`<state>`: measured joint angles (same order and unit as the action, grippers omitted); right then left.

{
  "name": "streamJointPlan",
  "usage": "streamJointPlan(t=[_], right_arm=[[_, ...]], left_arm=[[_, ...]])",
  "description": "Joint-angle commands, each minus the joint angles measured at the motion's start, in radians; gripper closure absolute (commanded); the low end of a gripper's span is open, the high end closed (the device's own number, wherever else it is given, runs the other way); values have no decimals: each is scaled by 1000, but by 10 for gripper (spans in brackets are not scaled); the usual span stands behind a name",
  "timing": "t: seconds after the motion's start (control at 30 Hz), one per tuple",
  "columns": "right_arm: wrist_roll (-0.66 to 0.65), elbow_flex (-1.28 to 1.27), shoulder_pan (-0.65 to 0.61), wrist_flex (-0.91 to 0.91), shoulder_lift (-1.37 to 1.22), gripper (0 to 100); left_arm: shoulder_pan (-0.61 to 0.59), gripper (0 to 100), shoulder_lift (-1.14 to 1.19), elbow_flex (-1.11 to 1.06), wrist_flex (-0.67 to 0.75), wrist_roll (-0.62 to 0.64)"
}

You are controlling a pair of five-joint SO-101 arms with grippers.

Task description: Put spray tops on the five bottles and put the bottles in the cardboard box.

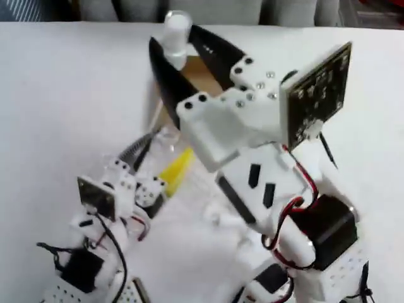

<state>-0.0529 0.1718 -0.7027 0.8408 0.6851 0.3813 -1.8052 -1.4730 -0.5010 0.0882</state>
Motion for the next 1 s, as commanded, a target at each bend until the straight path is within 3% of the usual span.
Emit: streamJointPlan(t=[0.0, 0.2, 0.4, 0.97], right_arm=[[-12, -98, 8, -99, 54, 983], [-55, -167, 71, -153, 93, 983], [-101, -206, 81, -151, 101, 983], [-100, -241, 76, -160, 88, 983]], left_arm=[[7, 978, -19, 6, -15, 9], [-68, 978, -19, -49, 6, 9], [-90, 978, -19, -110, 132, 9], [-87, 978, -19, -109, 135, 9]])
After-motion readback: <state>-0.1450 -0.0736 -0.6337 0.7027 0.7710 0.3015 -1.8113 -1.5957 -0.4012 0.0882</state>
